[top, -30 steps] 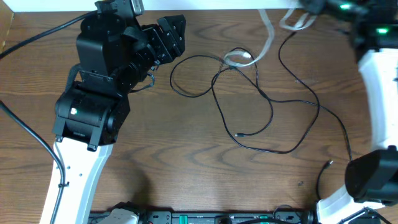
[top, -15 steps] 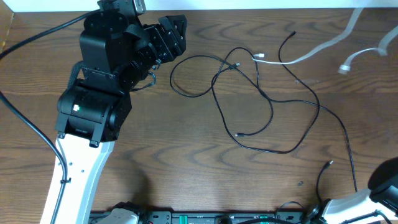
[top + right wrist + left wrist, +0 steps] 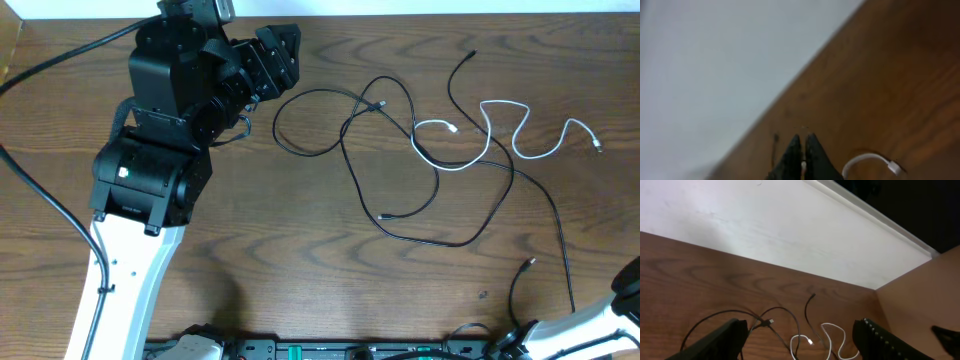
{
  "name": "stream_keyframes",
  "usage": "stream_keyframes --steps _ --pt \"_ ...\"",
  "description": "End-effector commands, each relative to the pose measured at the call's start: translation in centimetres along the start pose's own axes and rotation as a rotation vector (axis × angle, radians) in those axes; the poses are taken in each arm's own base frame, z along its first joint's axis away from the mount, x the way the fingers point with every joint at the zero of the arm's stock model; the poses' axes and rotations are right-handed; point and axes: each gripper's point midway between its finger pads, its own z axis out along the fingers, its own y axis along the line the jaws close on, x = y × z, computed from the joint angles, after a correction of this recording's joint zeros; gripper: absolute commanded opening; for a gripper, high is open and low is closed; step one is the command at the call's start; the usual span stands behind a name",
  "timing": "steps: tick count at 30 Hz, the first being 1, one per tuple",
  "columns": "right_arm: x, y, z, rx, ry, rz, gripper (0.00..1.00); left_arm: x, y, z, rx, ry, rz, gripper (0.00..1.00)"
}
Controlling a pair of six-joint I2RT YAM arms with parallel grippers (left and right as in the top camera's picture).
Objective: Untangle cables
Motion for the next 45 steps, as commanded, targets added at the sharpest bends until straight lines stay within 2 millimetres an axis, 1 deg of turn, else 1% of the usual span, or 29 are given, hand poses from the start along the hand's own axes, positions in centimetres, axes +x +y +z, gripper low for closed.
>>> stream_keyframes --steps 1,3,4,5,6,8,9,11,13,14,16,17,20,22,25,28,30,33,35,39,43,45 --pt "3.7 2.6 2.3 -0.021 0.108 -0.256 0.17 -0.2 0.1 0.5 -0.011 -0.001 0.007 0.73" --pt "6.3 4.4 3.2 -0.056 0.183 -0.334 0.32 -0.1 0.3 0.7 -0.015 0.005 0.010 0.73" --pt "8.0 5.4 3.7 -0.074 0.229 -0.372 0.37 0.0 0.3 0.8 -0.016 0.007 0.017 0.73" --pt "9.7 6.6 4.1 -0.094 0.273 -0.409 0.46 0.1 0.5 1.0 -0.022 0.013 0.025 0.73" --pt "11.2 7.6 4.4 -0.112 0.312 -0.441 0.50 0.2 0.6 1.0 -0.026 0.016 0.033 0.73" --pt "15.1 10.0 4.9 -0.163 0.409 -0.539 0.62 0.4 0.8 1.2 -0.033 0.025 0.064 0.73" --pt "16.8 10.9 5.1 -0.183 0.451 -0.578 0.65 0.4 0.9 1.3 -0.039 0.025 0.081 0.73" --pt "20.7 12.5 5.4 -0.197 0.546 -0.655 0.66 0.3 1.6 1.4 -0.075 0.019 0.096 0.73" --pt "23.8 13.0 5.8 -0.156 0.623 -0.723 0.66 0.4 2.5 1.3 -0.111 0.021 0.093 0.73" --pt "25.6 12.9 6.1 -0.107 0.667 -0.764 0.66 0.4 3.2 1.1 -0.132 0.029 0.086 0.73" --pt "28.5 12.6 6.4 -0.058 0.741 -0.835 0.67 0.6 4.7 0.9 -0.174 0.049 0.068 0.73" --pt "30.3 12.5 6.4 -0.060 0.794 -0.880 0.67 0.7 5.6 0.8 -0.198 0.061 0.058 0.73" --pt "34.8 12.4 6.2 -0.101 0.937 -0.972 0.66 1.4 7.6 0.5 -0.247 0.111 0.039 0.73" --pt "37.7 12.0 6.2 -0.124 1.029 -1.019 0.65 2.2 8.2 0.7 -0.237 0.162 0.058 0.73" --pt "40.8 11.0 6.5 -0.139 1.134 -1.055 0.64 3.4 8.7 1.4 -0.216 0.228 0.064 0.73" --pt "42.6 9.8 6.7 -0.141 1.212 -1.057 0.64 4.0 9.1 2.0 -0.221 0.257 0.057 0.73" --pt "43.6 9.1 6.3 -0.167 1.271 -1.053 0.64 4.2 9.3 2.3 -0.224 0.265 0.054 0.73" --pt "44.7 7.9 5.8 -0.183 1.351 -1.033 0.60 4.3 9.5 2.5 -0.227 0.271 0.053 0.73" --pt "45.3 7.2 6.0 -0.176 1.378 -1.023 0.58 4.3 9.5 2.5 -0.227 0.271 0.052 0.73" --pt "46.1 6.1 6.4 -0.164 1.414 -1.005 0.57 4.3 9.5 2.5 -0.227 0.271 0.052 0.73" --pt "46.5 5.7 6.8 -0.161 1.421 -1.003 0.57 4.3 9.5 2.5 -0.228 0.272 0.052 0.73" --pt "46.6 5.7 6.9 -0.162 1.421 -1.003 0.54 4.3 9.5 2.5 -0.228 0.272 0.052 0.73"
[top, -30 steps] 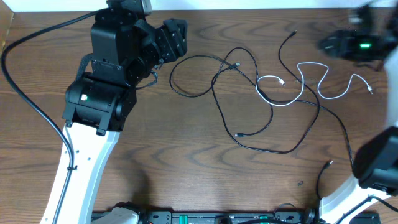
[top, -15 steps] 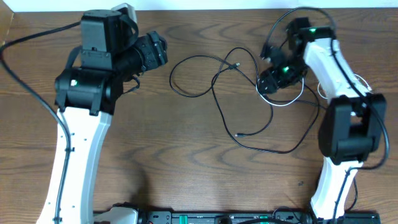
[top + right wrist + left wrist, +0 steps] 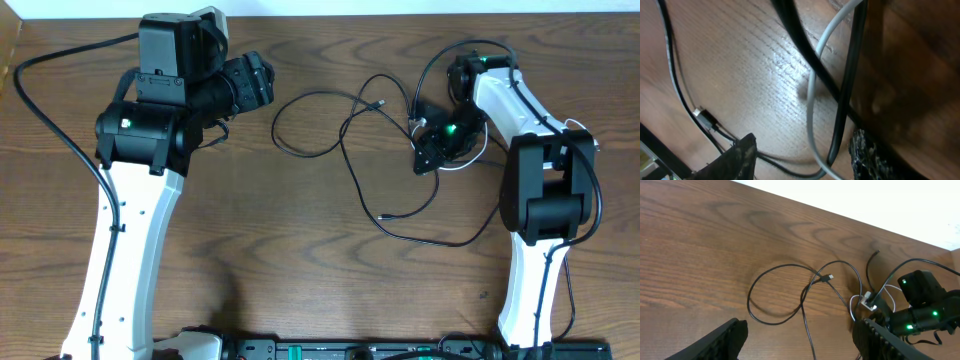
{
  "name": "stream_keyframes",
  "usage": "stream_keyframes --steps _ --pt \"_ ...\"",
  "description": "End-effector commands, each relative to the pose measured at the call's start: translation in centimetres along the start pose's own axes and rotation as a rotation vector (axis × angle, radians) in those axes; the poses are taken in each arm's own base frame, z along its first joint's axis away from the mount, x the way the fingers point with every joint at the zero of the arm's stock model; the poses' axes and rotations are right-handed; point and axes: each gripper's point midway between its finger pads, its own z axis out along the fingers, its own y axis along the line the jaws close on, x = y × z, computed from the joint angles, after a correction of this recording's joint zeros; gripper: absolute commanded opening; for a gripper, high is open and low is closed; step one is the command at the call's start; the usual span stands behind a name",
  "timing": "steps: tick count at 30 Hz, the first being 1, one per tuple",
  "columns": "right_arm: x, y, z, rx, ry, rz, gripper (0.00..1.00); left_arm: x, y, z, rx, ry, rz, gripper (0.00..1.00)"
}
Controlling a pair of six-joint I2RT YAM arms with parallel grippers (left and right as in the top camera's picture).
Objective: Untangle cables
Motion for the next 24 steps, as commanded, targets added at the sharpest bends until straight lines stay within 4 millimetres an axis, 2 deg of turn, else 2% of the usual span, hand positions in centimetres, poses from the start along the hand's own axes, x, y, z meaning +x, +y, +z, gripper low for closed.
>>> stream_keyframes --steps 1,8,11,13,16,19,24 --pt "0.0 0.1 0.5 -0.024 0.001 -0.011 0.53 -0.5 -0.2 -0.5 0.008 -0.013 0.012 0.73" --pt "-0.4 -0.2 0.5 -0.013 -0.013 0.051 0.32 -0.4 -0.2 -0.5 0.008 -0.013 0.012 0.73" --pt "-0.8 -0.5 0.5 -0.002 -0.028 0.078 0.13 -0.4 -0.2 -0.5 0.008 -0.012 0.012 0.73" --pt "-0.9 -0.5 0.4 0.002 -0.033 0.077 0.04 -0.4 -0.2 -0.5 0.007 -0.010 0.011 0.73" --pt "-0.9 -0.5 -0.7 0.011 -0.041 0.081 0.01 -0.4 -0.1 -0.5 0.007 -0.009 0.011 0.73" --pt "-1.0 0.0 -2.8 0.018 -0.058 0.080 0.03 -0.4 -0.1 -0.5 0.007 -0.009 0.011 0.73" --pt "-1.7 2.3 -6.9 0.013 -0.116 0.046 0.01 -0.2 -0.5 -0.5 0.027 -0.001 0.011 0.73"
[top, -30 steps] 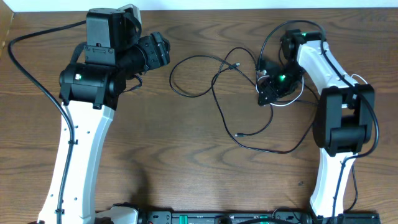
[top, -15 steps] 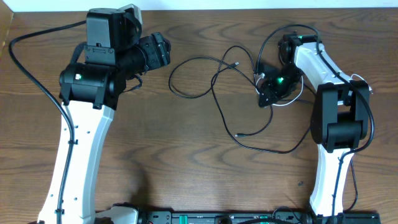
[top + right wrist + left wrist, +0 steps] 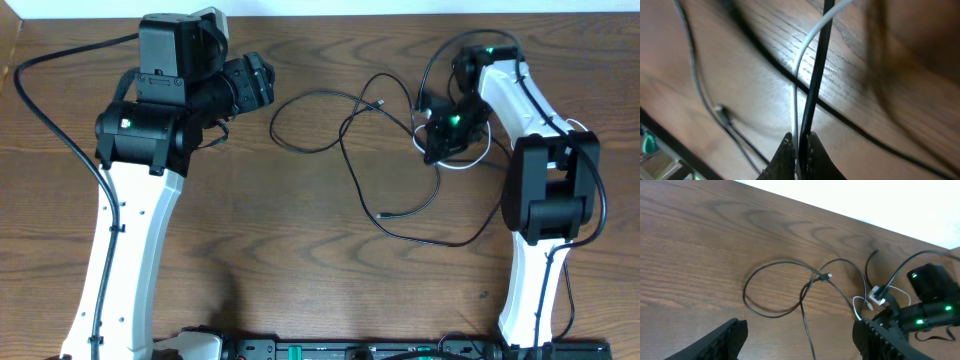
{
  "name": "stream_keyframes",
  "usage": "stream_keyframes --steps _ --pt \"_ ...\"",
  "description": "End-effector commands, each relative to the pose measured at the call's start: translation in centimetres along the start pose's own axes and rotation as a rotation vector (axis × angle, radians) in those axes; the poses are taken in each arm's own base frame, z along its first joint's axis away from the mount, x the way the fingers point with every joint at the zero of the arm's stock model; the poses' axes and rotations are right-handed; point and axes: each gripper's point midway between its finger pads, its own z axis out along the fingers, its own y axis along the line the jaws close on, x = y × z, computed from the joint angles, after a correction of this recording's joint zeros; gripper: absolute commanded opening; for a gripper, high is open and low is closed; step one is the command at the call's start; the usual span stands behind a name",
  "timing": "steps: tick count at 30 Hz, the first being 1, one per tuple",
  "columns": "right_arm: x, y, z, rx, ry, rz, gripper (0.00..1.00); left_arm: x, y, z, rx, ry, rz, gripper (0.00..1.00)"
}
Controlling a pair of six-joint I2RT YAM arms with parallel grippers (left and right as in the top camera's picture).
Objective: Untangle cables
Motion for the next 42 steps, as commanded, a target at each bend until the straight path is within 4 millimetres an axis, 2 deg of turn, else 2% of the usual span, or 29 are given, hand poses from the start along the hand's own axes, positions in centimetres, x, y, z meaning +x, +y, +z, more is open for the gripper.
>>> stream_keyframes --steps 1,8,13,16,21,25,31,33,38,42 --pt "-1.2 2.6 -4.6 -0.002 -0.113 -0.056 0.01 -0.3 -0.4 -0.5 0.022 -0.006 0.009 0.73" --pt "-1.2 6.9 -8.1 -0.104 -0.205 -0.104 0.01 -0.3 -0.4 -0.3 0.021 -0.003 0.009 0.73" --pt "-1.6 11.0 -10.8 -0.259 -0.323 -0.182 0.01 0.1 -0.9 -0.1 0.058 0.021 0.008 0.73" --pt "-1.8 13.2 -13.0 -0.333 -0.400 -0.221 0.01 0.9 -1.2 0.8 0.084 0.060 0.001 0.73" --pt "-1.7 17.1 -17.1 -0.510 -0.531 -0.283 0.01 2.1 -2.1 3.3 0.166 0.150 -0.010 0.72" --pt "-1.4 20.0 -21.1 -0.742 -0.653 -0.327 0.01 2.3 -3.3 4.8 0.260 0.186 0.001 0.68" --pt "-1.2 20.8 -24.2 -0.904 -0.745 -0.356 0.01 1.9 -4.4 5.5 0.324 0.178 0.023 0.68" --pt "-1.3 20.7 -24.4 -0.903 -0.751 -0.358 0.01 2.0 -4.9 5.6 0.354 0.185 0.043 0.68" --pt "-1.5 20.5 -24.3 -0.892 -0.747 -0.354 0.01 2.8 -8.0 5.6 0.511 0.206 0.138 0.68" --pt "-1.6 20.8 -25.3 -0.933 -0.756 -0.348 0.01 3.5 -9.4 6.8 0.554 0.217 0.181 0.69"
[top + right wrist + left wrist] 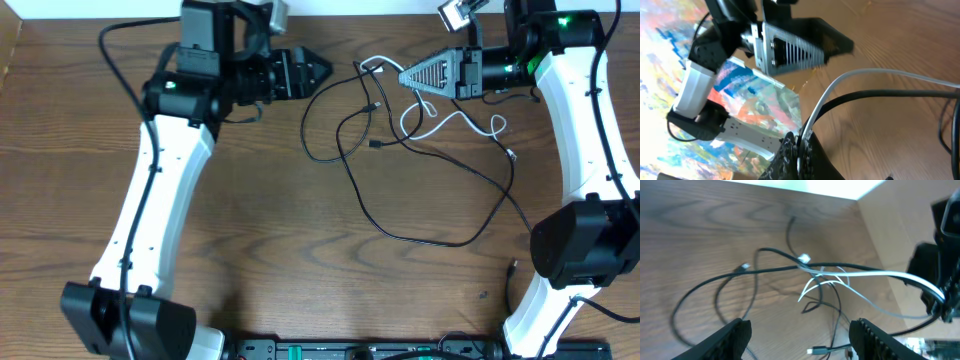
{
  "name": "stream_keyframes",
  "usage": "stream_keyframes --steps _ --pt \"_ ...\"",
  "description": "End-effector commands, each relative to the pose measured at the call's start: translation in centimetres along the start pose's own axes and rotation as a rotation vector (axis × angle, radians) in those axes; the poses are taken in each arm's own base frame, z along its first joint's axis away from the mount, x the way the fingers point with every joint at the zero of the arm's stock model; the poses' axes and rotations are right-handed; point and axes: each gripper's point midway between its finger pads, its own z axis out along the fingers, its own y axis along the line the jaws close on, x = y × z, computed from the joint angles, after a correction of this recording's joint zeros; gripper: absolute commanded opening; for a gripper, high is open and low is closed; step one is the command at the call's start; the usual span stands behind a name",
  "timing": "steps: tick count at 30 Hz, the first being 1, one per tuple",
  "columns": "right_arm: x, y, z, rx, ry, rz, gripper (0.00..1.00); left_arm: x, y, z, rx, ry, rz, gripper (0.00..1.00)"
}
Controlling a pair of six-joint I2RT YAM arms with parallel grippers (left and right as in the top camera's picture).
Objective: Untangle cables
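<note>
A white cable (445, 120) and thin black cables (350, 135) lie crossed on the brown table. My right gripper (404, 76) hangs raised at the back, pointing left. It is shut on the white cable (865, 75), and a black cable (880, 94) runs into the same grip (801, 142). The white cable (865, 275) is lifted in a taut arc, its plug (804, 258) hanging near the tangle. My left gripper (312, 76) stands open at the back, left of the tangle and facing the right gripper. Nothing is between its fingers (802, 340).
A long black loop (430, 238) sweeps across the middle of the table toward the right. One loose black plug (375, 145) lies in the tangle. The table's back edge (330, 12) is just behind both grippers. The right arm (585, 110) runs down the right side.
My right gripper, then shut on the crossed white and black cables low on the table, now holds them raised further back and left. My left arm has moved right, toward the tangle.
At first the cables lay tangled with my right arm off at the front right corner and my left gripper open at the far left. Then my right gripper stood open over the white-black crossing, then shut on it. Now it holds the cables lifted.
</note>
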Motion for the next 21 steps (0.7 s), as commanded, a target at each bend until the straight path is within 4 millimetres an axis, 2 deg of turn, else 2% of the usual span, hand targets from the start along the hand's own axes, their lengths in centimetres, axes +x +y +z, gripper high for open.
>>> stream_keyframes --steps 1,7,14,18,21 --pt "-1.5 2.8 -0.4 -0.073 -0.041 0.000 0.01 0.9 -0.8 2.3 0.078 0.053 0.051 0.68" --pt "-2.2 3.9 -0.7 -0.069 -0.046 -0.013 0.01 1.2 -1.9 4.5 0.198 0.082 0.075 0.69" --pt "-2.5 3.8 -1.3 -0.060 -0.059 -0.030 0.01 1.0 -1.9 6.1 0.206 0.071 0.094 0.68" --pt "-2.7 3.7 -1.6 -0.056 -0.065 -0.040 0.01 0.7 -1.1 7.7 0.129 0.036 0.014 0.69" --pt "-2.8 3.6 -1.9 -0.051 -0.071 -0.042 0.01 0.9 -1.7 8.9 0.143 0.008 -0.018 0.68"
